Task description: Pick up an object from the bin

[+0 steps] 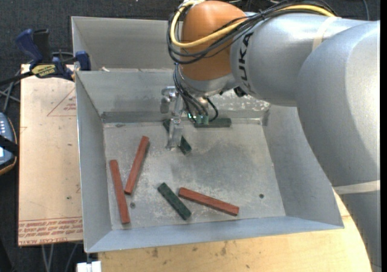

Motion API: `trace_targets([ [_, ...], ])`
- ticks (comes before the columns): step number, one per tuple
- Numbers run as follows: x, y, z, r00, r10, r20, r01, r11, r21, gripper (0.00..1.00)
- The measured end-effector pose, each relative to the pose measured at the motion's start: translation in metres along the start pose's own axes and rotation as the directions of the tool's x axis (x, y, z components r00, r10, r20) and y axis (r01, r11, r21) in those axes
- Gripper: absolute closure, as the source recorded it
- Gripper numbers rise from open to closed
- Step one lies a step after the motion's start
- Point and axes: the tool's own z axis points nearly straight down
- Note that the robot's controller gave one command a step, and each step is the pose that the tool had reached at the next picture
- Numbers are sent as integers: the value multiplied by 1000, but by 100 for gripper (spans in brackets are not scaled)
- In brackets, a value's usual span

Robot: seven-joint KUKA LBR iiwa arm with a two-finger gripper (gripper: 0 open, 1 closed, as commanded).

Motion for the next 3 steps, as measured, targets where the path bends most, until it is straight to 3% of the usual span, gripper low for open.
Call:
trace_targets([
  [1,-2,0,-5,1000,2,8,-2,1000,-1,0],
  [2,16,-13,17,998,-66,18,66,998,-2,0],
  [3,21,-37,56,958,-286,5,286,958,1,0],
])
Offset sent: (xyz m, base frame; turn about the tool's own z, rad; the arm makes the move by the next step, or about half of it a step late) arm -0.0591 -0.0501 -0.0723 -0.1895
